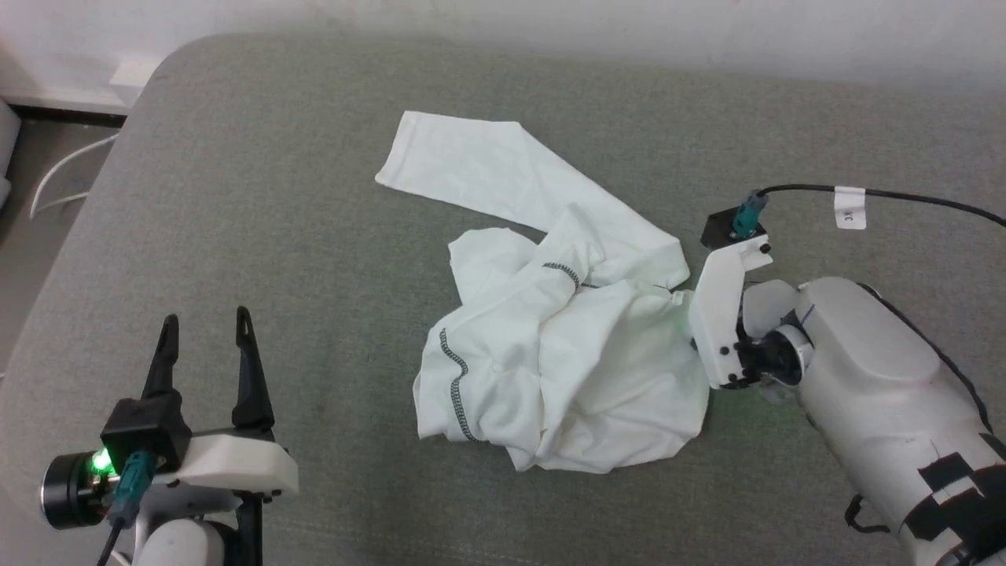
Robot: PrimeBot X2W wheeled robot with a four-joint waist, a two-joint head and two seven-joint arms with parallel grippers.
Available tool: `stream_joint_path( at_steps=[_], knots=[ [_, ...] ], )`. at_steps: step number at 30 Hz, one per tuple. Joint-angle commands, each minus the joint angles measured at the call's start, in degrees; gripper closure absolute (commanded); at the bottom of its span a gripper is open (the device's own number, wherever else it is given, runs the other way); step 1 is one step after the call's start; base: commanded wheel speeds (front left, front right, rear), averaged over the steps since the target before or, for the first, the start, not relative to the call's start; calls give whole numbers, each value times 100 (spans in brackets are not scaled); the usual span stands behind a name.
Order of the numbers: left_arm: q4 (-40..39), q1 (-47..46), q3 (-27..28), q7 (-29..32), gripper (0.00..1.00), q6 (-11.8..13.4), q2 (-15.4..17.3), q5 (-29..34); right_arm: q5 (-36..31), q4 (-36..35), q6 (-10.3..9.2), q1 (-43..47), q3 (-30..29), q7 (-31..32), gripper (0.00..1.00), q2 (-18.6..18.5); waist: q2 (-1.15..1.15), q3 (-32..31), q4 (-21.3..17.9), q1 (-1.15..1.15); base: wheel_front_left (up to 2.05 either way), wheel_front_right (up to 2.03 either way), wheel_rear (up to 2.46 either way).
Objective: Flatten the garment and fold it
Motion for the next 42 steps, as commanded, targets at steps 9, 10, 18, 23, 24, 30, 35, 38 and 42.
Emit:
stream_joint_path(
  at_steps=[9, 10, 18, 23, 24, 30, 35, 38, 42],
  knots=[
    [-66, 316, 19, 256, 0, 82, 156, -24, -16, -665, -6, 19, 136, -1898, 100, -415, 0, -659, -502, 0, 0, 0, 0],
    [-92, 383, 23, 306, 0, 93, 171, -27, -35, -720, -6, 23, 117, -2057, 100, -489, 0, -718, -581, 0, 0, 0, 0],
    [-410, 790, -13, 686, 0, 181, 247, -12, -605, -711, -6, 555, -503, -2891, 100, -1279, 0, -1052, -1087, 0, 0, 0, 0],
    [-580, 998, 14, 814, 0, 234, 243, -78, -1313, -230, -6, 1372, -1604, -3363, 100, -1601, 0, -1134, -1239, 0, 0, 0, 0],
    [-614, 1029, 28, 825, 0, 247, 250, -86, -1489, -86, -6, 1538, -1888, -3471, 100, -1614, 0, -1134, -1266, 0, 0, 0, 0],
    [-705, 1176, 48, 911, 0, 298, 297, -90, -2771, 774, -6, 2366, -3565, -4108, 79, -1394, 0, -1189, -1344, 0, 0, 0, 0],
    [-738, 1248, 44, 975, 0, 340, 320, -85, -3811, 467, -6, 2746, -4811, -4684, 0, -877, 0, -1262, -1365, 0, 0, 0, 0],
    [-755, 1268, 18, 1032, 0, 350, 354, -54, -4120, -272, -6, 2885, -5626, -4950, 0, -226, 0, -1290, -1363, 0, 0, 0, 0],
    [-791, 1255, 8, 1065, 0, 352, 345, -100, -4413, -1220, -6, 2980, -5712, -4606, 0, 481, 0, -1294, -1338, 0, 0, 0, 0]
  ],
)
